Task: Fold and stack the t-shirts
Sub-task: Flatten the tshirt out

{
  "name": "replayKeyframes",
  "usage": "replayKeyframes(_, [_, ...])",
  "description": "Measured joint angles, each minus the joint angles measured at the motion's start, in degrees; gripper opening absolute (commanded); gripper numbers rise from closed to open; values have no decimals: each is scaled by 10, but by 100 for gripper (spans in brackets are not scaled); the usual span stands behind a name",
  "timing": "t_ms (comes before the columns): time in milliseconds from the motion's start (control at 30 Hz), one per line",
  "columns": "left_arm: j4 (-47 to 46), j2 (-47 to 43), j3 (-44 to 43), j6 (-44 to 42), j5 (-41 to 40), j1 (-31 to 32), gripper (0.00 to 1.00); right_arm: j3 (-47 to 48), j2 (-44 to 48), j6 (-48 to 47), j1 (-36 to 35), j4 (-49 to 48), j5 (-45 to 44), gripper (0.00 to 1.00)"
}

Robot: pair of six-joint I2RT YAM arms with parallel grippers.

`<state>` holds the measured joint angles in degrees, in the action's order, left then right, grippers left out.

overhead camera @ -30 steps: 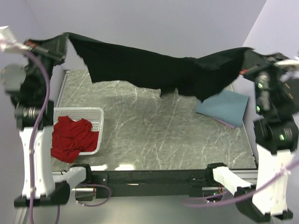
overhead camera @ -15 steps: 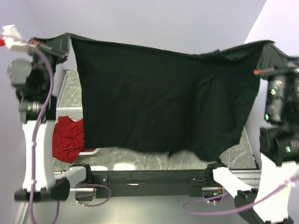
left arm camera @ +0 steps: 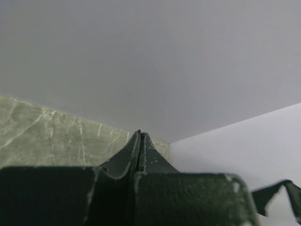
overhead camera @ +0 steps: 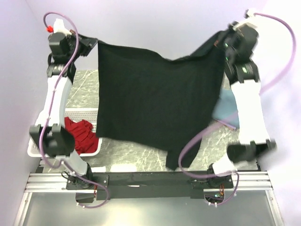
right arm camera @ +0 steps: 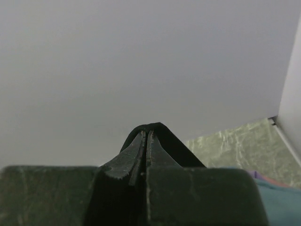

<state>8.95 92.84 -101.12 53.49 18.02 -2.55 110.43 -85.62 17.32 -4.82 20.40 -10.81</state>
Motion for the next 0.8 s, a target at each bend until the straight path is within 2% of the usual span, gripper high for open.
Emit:
replayKeyframes(100, [-11, 66, -73, 23, 6, 0, 0, 94, -94, 8, 2, 14, 7, 0])
replayKeyframes(233, [-38, 156, -242, 55, 5, 0, 0, 268, -199, 16, 7, 30, 14, 0])
replayKeyframes(300, [-70, 178, -302, 73, 3, -2, 0, 292, -201, 22, 15, 12, 19, 0])
replayKeyframes(367, [-115, 173, -310, 90, 1, -4, 0, 276, -178, 27, 26, -24, 24, 0])
replayKeyframes(433, [-167, 146, -280, 104, 0, -8, 0, 237, -136, 30, 37, -65, 28, 0])
replayKeyframes(600, [-240, 9, -80, 104, -2, -13, 0, 130, -19, 27, 44, -135, 53, 0])
replayKeyframes(700, [-255, -79, 63, 90, 4, -14, 0, 14, 65, 26, 43, -163, 84, 0])
replayKeyframes(800, [-266, -142, 204, 74, 19, -14, 0, -163, 146, 26, 43, -181, 103, 0])
